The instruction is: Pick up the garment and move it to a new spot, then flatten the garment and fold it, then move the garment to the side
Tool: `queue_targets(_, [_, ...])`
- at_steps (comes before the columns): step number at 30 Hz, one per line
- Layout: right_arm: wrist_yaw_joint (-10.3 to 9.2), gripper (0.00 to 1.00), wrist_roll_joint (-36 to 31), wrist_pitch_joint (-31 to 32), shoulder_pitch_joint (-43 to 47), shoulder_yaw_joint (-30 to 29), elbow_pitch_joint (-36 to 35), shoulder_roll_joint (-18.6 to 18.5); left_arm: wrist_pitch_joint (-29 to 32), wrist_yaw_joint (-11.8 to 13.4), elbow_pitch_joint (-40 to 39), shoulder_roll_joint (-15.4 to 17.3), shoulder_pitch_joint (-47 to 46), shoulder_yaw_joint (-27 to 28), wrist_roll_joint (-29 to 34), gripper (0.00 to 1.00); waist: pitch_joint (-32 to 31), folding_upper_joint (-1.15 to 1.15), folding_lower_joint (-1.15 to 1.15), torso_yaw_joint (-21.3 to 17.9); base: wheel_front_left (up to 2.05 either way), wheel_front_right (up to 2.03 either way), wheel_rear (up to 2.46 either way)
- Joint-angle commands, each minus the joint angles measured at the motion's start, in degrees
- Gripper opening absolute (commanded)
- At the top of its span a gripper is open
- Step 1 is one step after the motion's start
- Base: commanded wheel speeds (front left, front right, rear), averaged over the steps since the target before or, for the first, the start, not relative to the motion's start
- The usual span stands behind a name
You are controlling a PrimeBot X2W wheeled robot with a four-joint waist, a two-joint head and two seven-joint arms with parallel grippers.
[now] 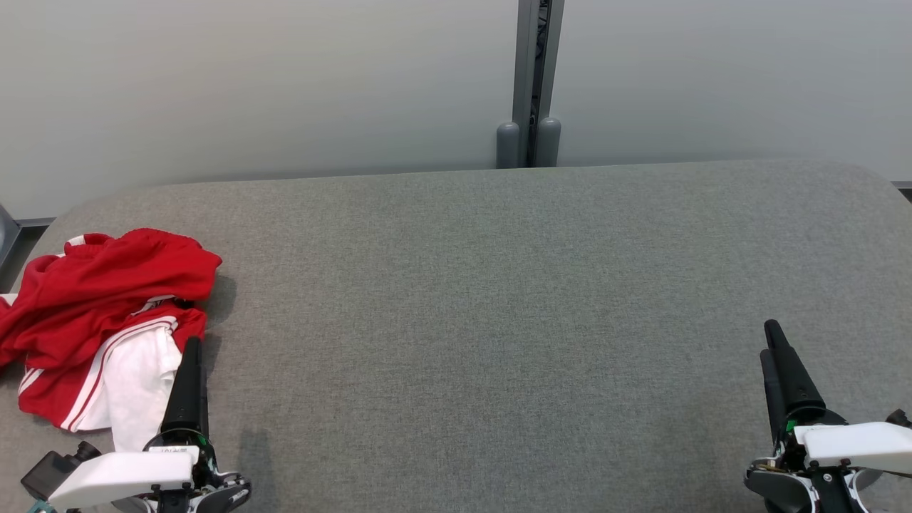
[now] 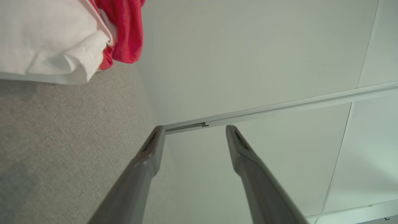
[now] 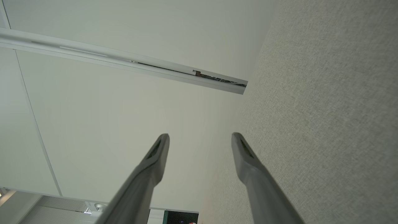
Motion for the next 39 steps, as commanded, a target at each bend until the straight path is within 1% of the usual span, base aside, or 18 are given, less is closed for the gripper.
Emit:
queue_targets(1, [0.03,1.00,-1.2,-0.6,-1.4,0.1,-1.3,-0.6,-0.4,0.0,-1.2,0.4,-2.1,0.0,1.1,1.00,0.0,0.00,0.00,0.0,0.00,0.00,0.00])
queue_targets(7, [0.04,1.00,-6.5,-1.9,-1.6,0.6,-1.8,-0.7,-1.8,0.0,-2.2,0.4,-2.1,-0.3,7.9,1.00,0.0,0.00,0.00,0.2,0.00,0.00,0.00])
queue_targets(16, [0.05,1.00,-18.1,-3.9,-1.9,0.7,-3.6,-0.8,-3.7,-0.1,-2.8,0.2,-2.1,-0.1,18.4,1.00,0.1,0.00,0.00,0.3,0.00,0.00,0.00])
queue_targets(26, [0.06,1.00,-30.4,-5.9,-1.8,2.5,-4.0,-0.9,-5.7,-0.1,-3.7,0.3,-2.1,-0.4,31.2,1.00,0.3,0.00,0.00,0.5,0.00,0.00,0.00])
queue_targets(33, [0.07,1.00,-38.9,-7.1,-2.1,2.1,-4.1,-1.0,-6.9,-0.1,-4.1,0.3,-2.1,-0.5,39.9,1.00,0.5,0.00,0.00,0.7,0.00,0.00,0.00])
queue_targets(34, [0.07,1.00,-40.9,-7.4,-2.2,2.0,-4.2,-1.0,-7.3,-0.1,-4.1,0.3,-2.0,-0.6,41.7,1.00,0.5,0.00,0.00,0.7,0.00,0.00,0.00])
queue_targets(39, [0.08,1.00,-45.9,-8.3,-2.2,2.0,-4.3,-1.0,-8.1,-0.1,-3.7,0.4,-1.8,-1.2,45.2,1.00,0.5,0.00,0.00,0.9,0.00,0.00,0.00])
